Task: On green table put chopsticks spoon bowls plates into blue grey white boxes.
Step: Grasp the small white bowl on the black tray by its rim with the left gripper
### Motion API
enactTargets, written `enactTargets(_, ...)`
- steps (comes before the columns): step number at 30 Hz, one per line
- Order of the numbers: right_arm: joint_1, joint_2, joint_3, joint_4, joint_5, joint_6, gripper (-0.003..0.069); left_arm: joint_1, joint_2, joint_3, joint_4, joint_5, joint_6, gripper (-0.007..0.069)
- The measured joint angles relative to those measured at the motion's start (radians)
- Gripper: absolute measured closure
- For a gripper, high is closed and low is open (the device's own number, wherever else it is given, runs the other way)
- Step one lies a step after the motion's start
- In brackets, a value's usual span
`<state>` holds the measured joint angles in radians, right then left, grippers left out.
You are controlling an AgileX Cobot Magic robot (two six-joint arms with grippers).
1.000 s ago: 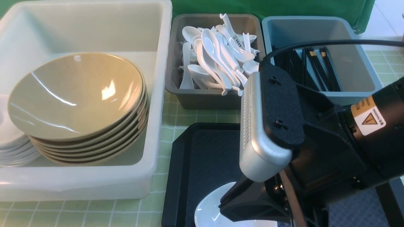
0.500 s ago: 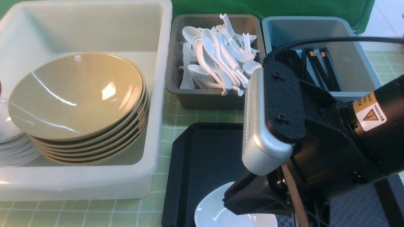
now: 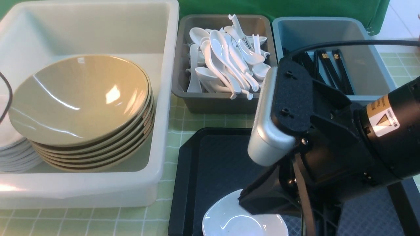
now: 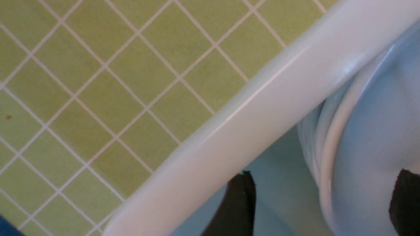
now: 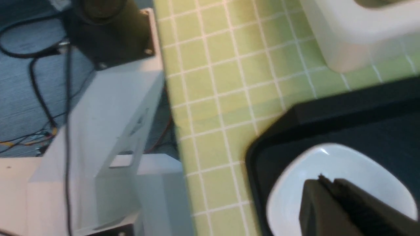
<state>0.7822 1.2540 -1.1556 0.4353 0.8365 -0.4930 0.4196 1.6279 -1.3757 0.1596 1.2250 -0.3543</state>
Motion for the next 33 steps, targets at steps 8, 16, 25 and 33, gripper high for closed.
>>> enactTargets(8,-0.217,-0.001,0.013,-0.087,0.022,0.18,0.0599,-0.071,-0.198,0.0,0.101,0.01,-0.005,-0.0039)
enactTargets(16,-0.413,0.024,0.192,-0.021,-0.052,0.176,0.05,-0.356,-0.445,0.0,-0.287,0.0,0.41,0.0014)
enactTargets(25,-0.383,0.258,0.258,0.148,-0.092,-0.008,0.0309,-0.671,-0.489,0.033,-0.709,0.031,0.853,0.0158)
enactTargets(33,-0.349,0.387,0.258,0.254,-0.159,-0.133,0.0297,-0.739,-0.489,0.2,-0.746,0.029,0.882,0.0223)
